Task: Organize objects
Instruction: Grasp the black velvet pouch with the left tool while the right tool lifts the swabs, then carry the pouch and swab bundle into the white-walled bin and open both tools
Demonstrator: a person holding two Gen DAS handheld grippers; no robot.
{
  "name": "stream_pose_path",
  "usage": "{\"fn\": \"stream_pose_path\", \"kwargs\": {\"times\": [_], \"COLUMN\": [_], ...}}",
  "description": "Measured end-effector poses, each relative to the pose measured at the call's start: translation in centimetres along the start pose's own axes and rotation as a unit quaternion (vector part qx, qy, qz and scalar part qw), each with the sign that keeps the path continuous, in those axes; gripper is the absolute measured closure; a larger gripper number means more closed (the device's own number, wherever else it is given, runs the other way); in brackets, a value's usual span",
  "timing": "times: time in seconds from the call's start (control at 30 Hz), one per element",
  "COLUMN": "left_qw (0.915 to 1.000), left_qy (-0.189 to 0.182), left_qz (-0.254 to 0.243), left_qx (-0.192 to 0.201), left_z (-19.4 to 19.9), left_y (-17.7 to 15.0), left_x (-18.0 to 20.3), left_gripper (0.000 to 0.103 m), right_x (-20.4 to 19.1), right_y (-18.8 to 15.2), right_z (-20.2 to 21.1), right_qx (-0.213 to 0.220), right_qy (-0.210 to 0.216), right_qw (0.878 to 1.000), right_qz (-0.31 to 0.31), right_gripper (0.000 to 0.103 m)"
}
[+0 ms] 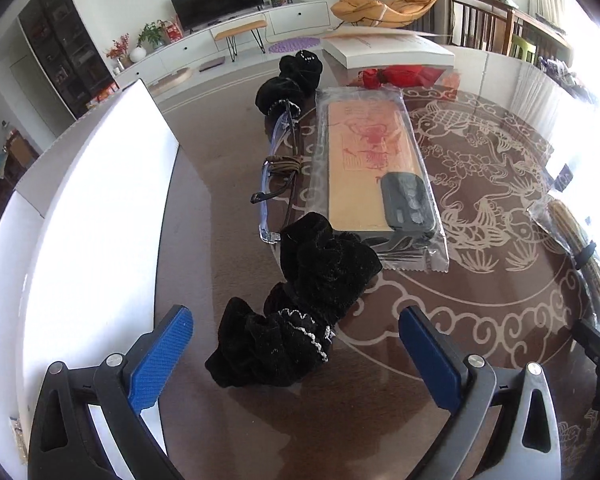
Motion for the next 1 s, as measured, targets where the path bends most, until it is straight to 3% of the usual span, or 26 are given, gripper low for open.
{"fn": "stream_pose_path", "kwargs": {"times": [0.03,0.07,0.1,0.13,0.23,0.33,0.4,0.47,0.5,0.6,0.73,0.83,1.0], "left_qw": [0.9998,0.9990,0.9985,0.9975,0.9979,0.9973,0.9966,0.9951,0.9938,0.9879,0.9785,0.9759,0.9702], "left_qy": [-0.017,-0.043,-0.054,-0.070,-0.062,-0.068,-0.075,-0.086,-0.095,-0.121,-0.140,-0.119,-0.044], "left_qz": [-0.002,-0.005,-0.005,0.003,0.004,0.006,0.014,0.029,0.039,0.066,0.092,0.108,0.178], "left_qx": [-0.004,0.000,0.004,0.011,0.021,0.028,0.032,0.038,0.042,0.070,0.120,0.148,0.159], "left_z": [-0.4,-0.5,-0.5,-0.2,0.5,1.6,2.4,3.2,3.8,7.1,13.1,17.2,20.3], "left_y": [0.0,-0.2,-0.3,-0.4,-1.8,-4.1,-5.6,-6.7,-7.0,-7.8,-8.4,-8.7,-11.0], "left_x": [0.0,0.2,0.3,0.3,1.2,2.3,2.8,3.1,3.1,2.6,-0.1,-3.9,-13.1], "left_gripper": [0.006,0.018,0.045,0.063,0.063,0.063,0.063,0.063,0.063,0.063,0.063,0.063,0.063], "right_x": [0.0,0.0,0.0,0.0,0.2,0.6,0.9,0.5,0.6,1.4,0.6,-3.5,-13.7], "right_y": [0.0,0.0,0.0,0.0,0.0,0.8,1.5,2.3,2.6,3.0,4.6,6.9,11.0], "right_z": [0.0,0.0,0.0,0.0,0.0,-0.1,-0.2,-0.4,-0.5,-0.1,4.1,8.7,14.8], "right_qx": [0.000,0.000,0.000,0.000,-0.001,-0.033,-0.044,-0.051,-0.058,-0.076,-0.053,-0.012,0.035], "right_qy": [0.000,0.000,0.000,0.000,0.008,0.033,0.047,0.024,0.025,0.056,0.120,0.176,0.281], "right_qw": [1.000,1.000,1.000,1.000,1.000,0.999,0.998,0.998,0.998,0.995,0.990,0.984,0.959], "right_qz": [0.000,0.000,0.000,0.000,-0.005,-0.012,-0.025,-0.001,0.002,-0.025,-0.057,-0.039,-0.008], "right_gripper": [0.006,0.006,0.006,0.006,0.006,0.008,0.021,0.063,0.071,0.071,0.074,0.075,0.075]}}
Point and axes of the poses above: each gripper's, at about its wrist camera, not at the fingertips, and z roughly against the way its jaws point, x to its right, y to its top, the point moved 1 cm from there along -z, roughly the way its jaws point, and after that the axes turned 13 degrees about -y, right-handed, at the moved point
